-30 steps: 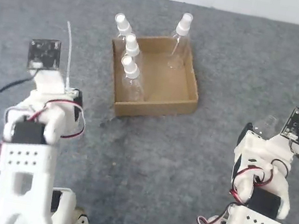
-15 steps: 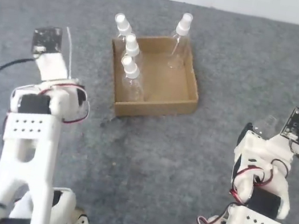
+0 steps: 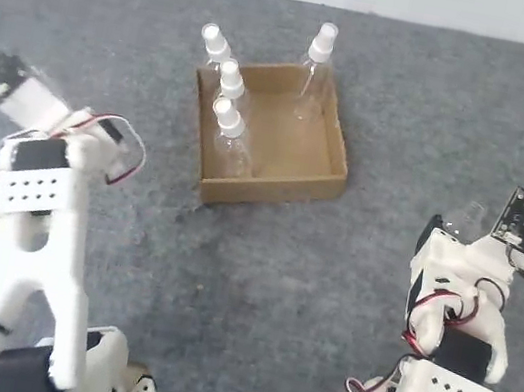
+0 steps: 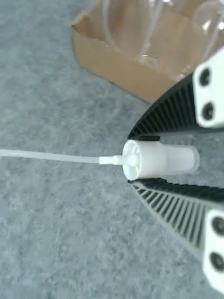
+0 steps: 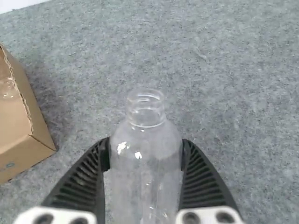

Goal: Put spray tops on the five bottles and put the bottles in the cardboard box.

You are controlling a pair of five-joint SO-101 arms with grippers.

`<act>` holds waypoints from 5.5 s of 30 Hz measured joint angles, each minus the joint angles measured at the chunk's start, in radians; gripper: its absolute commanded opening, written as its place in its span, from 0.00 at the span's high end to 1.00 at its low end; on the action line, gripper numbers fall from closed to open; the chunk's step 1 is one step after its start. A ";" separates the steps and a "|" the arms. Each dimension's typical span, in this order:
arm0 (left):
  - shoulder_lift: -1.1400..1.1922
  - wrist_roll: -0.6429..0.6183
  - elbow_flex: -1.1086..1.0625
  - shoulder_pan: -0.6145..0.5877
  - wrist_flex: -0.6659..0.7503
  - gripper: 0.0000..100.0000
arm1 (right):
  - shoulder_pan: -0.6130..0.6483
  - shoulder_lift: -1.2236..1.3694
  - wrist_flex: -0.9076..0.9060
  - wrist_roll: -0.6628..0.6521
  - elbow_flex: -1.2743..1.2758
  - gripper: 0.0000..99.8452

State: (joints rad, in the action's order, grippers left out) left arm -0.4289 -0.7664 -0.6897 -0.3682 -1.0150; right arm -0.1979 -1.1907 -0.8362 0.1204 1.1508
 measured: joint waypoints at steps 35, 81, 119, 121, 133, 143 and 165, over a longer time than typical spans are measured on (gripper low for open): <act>0.000 -0.529 -0.127 -0.120 0.292 0.77 | 0.000 0.000 0.000 0.000 0.000 0.98; 0.318 1.324 0.508 -0.164 -0.430 0.95 | 0.000 0.000 0.000 0.000 0.000 0.98; 1.247 2.015 1.339 -0.150 -0.457 0.83 | 0.002 0.000 0.034 0.000 0.035 0.98; 1.310 2.015 1.405 -0.140 -0.457 0.83 | 0.002 0.000 0.034 0.000 0.035 0.98; 1.468 2.016 1.597 -0.109 -0.555 0.93 | 0.002 0.000 0.034 0.000 0.035 0.98; 1.484 1.987 1.740 -0.109 -0.700 0.99 | 0.002 0.000 0.034 0.000 0.035 0.98; 1.157 1.740 1.453 -0.104 -0.706 0.99 | 0.002 0.000 0.034 0.000 0.035 0.98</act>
State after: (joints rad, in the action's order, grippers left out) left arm 0.7281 0.9735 0.7633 -0.4726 -1.7208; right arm -0.1964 -1.1907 -0.8025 0.1204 1.1861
